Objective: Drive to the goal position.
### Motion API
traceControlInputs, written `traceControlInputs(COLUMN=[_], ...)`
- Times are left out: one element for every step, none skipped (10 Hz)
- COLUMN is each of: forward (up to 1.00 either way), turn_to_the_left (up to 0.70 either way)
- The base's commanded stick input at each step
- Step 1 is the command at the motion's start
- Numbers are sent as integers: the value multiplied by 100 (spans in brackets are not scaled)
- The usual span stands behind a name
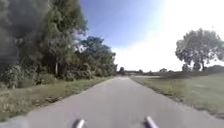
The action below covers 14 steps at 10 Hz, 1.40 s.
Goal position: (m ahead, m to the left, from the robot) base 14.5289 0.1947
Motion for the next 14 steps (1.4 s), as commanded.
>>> traceControlInputs(forward=[70, 70, 70, 70, 70, 70, 70, 70, 70, 70, 70, 70, 70, 70], turn_to_the_left=[0, 0, 0, 0, 0, 0, 0, 0, 0, 0, 0, 0, 0, 0])
